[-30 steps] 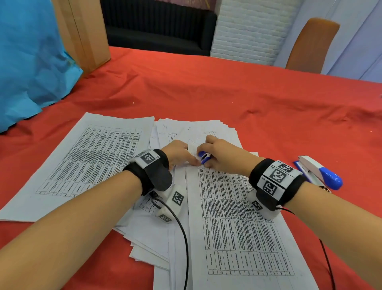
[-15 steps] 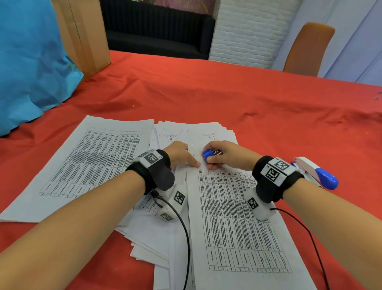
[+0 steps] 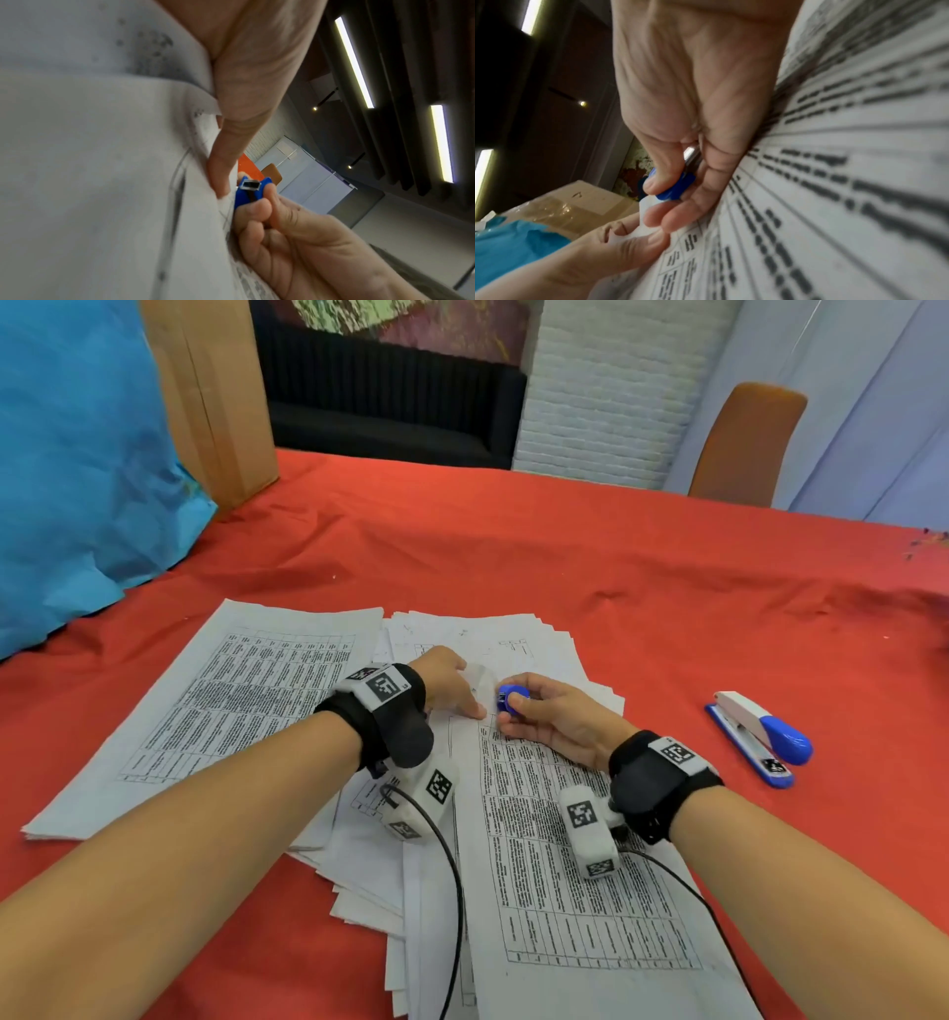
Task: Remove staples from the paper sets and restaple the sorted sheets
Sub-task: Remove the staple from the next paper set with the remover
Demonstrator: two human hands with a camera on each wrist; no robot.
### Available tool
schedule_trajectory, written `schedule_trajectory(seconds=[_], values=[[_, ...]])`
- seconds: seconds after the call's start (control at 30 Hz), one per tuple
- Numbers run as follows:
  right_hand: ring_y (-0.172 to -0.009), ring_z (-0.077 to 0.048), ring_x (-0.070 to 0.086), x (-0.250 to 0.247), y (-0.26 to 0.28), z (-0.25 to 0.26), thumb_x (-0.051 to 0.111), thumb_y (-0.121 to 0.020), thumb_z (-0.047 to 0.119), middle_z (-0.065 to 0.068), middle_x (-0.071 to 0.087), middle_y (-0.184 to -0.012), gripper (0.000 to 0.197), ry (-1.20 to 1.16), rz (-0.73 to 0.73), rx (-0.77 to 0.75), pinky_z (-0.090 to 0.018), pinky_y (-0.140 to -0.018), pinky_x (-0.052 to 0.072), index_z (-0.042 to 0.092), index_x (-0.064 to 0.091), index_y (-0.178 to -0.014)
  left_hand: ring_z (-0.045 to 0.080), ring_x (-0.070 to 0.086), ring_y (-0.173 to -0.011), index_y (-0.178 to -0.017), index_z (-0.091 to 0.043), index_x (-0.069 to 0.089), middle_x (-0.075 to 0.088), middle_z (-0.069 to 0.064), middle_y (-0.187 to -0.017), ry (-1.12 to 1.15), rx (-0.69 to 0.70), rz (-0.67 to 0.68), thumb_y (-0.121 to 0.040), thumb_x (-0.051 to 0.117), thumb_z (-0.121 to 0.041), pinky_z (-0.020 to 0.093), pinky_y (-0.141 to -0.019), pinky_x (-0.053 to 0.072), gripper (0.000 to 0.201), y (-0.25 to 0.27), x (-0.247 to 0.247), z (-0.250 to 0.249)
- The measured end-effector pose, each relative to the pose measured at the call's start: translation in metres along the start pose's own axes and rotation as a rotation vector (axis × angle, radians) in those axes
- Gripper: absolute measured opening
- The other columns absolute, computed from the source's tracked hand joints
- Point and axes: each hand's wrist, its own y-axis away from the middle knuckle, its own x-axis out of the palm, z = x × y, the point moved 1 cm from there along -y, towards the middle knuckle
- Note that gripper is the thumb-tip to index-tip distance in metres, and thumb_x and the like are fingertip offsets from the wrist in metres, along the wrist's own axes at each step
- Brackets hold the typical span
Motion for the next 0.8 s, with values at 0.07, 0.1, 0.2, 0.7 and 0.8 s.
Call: schedule_trajectory(seconds=[0.07, 0.1, 0.2, 0.7, 0.8], values=[[-0.065, -0.015, 0.064, -0.005, 0.002, -0.001, 0.049, -0.096, 0.005, -0.008, 0.058, -0.084, 0.013, -0.127, -0.059, -0.056, -0.033, -0.072, 0.060, 0.008, 0.055, -0.108, 0.026, 0.050, -0.124, -0.139, -0.006, 0.043, 0.050, 0.008, -0.138, -0.065, -0.017, -0.008, -0.072, 0.081, -0.026, 0.032, -0.103, 0.042, 0.079, 0.001, -0.002, 0.009], [-0.064, -0.014, 0.063, -0.011, 0.004, -0.002, 0.050, -0.097, 0.007, -0.007, 0.057, -0.085, 0.013, -0.202, -0.086, -0.079, -0.034, -0.072, 0.059, 0.009, 0.054, -0.109, 0.027, 0.053, -0.122, -0.136, -0.007, 0.047, 0.054, 0.007, -0.135, -0.080, -0.027, 0.011, -0.072, 0.081, -0.030, 0.035, -0.103, 0.043, 0.076, 0.000, -0.003, 0.015], [-0.064, -0.013, 0.059, -0.026, 0.009, -0.002, 0.051, -0.095, 0.008, -0.007, 0.053, -0.086, 0.017, -0.246, -0.116, -0.079, -0.034, -0.073, 0.057, 0.008, 0.052, -0.112, 0.024, 0.057, -0.116, -0.131, -0.011, 0.053, 0.058, 0.003, -0.130, -0.080, 0.017, 0.073, -0.071, 0.081, -0.032, 0.036, -0.100, 0.046, 0.069, 0.001, -0.005, 0.024], [-0.101, -0.024, 0.052, 0.038, 0.009, 0.061, 0.066, -0.083, 0.006, -0.009, 0.049, -0.113, 0.037, 1.554, -0.008, -0.480, -0.028, -0.083, 0.038, 0.006, 0.055, -0.119, 0.021, 0.047, -0.065, -0.082, 0.004, 0.050, 0.052, 0.016, -0.079, 1.465, -0.249, 0.338, -0.101, 0.024, -0.002, 0.026, -0.056, 0.049, 0.032, 0.017, 0.015, -0.026], [-0.101, -0.025, 0.053, 0.018, 0.005, 0.073, 0.072, -0.080, 0.010, -0.006, 0.050, -0.106, 0.039, 1.489, -0.108, -0.483, -0.027, -0.083, 0.038, 0.007, 0.059, -0.117, 0.019, 0.054, -0.068, -0.081, 0.004, 0.053, 0.055, 0.014, -0.078, 1.263, -0.233, 0.216, -0.102, 0.033, -0.008, 0.022, -0.063, 0.055, 0.031, 0.011, 0.012, -0.021]])
